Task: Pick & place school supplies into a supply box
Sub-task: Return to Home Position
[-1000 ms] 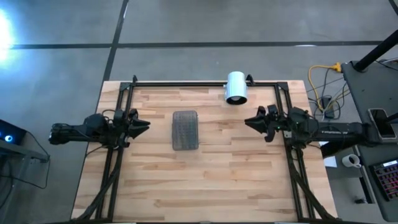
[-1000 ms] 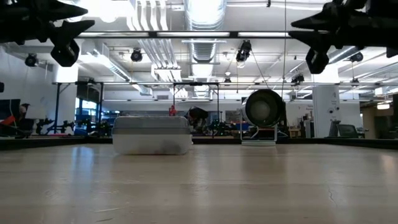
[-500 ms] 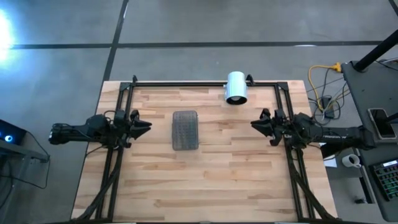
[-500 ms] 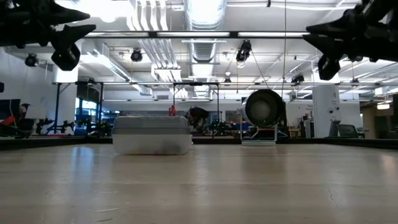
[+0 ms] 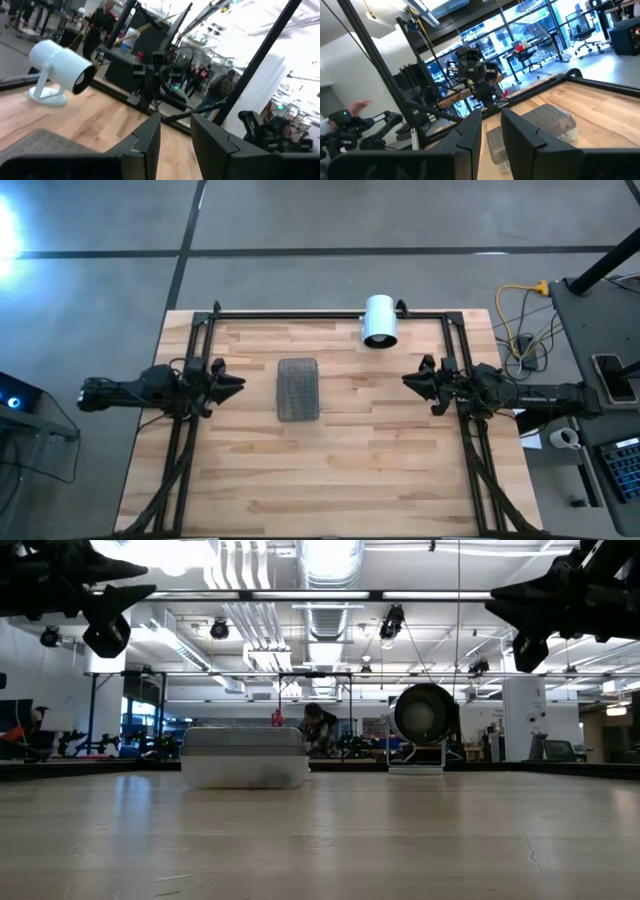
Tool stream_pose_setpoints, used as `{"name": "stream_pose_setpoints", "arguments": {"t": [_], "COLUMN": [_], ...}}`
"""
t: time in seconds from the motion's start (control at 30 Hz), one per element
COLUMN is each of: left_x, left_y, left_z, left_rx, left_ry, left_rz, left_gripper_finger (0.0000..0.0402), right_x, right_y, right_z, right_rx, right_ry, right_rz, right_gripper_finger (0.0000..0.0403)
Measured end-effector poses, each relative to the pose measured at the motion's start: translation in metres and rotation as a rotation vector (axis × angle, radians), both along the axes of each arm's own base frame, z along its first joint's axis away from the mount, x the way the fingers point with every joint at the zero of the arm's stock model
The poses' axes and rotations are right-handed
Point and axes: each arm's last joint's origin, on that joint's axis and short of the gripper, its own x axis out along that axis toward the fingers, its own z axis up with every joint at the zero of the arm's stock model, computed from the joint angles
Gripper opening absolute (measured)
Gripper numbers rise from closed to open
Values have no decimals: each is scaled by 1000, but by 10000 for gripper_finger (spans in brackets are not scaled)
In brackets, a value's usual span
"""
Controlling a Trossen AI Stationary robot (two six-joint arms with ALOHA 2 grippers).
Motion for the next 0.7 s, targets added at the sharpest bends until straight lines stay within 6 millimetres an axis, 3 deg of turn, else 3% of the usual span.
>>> {"name": "stream_pose_setpoints", "arguments": {"t": [0.23,0.47,0.7], "left_x": [4,6,6], "left_y": [0,0,-1], "left_z": [-14,-39,-39], "left_rx": [2,1,2], "left_ry": [52,67,63], "left_rz": [-2,-4,-15], "left_gripper_finger": [92,92,92], "right_x": [-1,-14,-25], "right_y": [1,4,5], "right_z": [0,11,21], "right_rx": [3,-11,-26], "right_ry": [4,-129,-260], "right_rz": [11,23,24], "right_gripper_finger": [68,68,68]}}
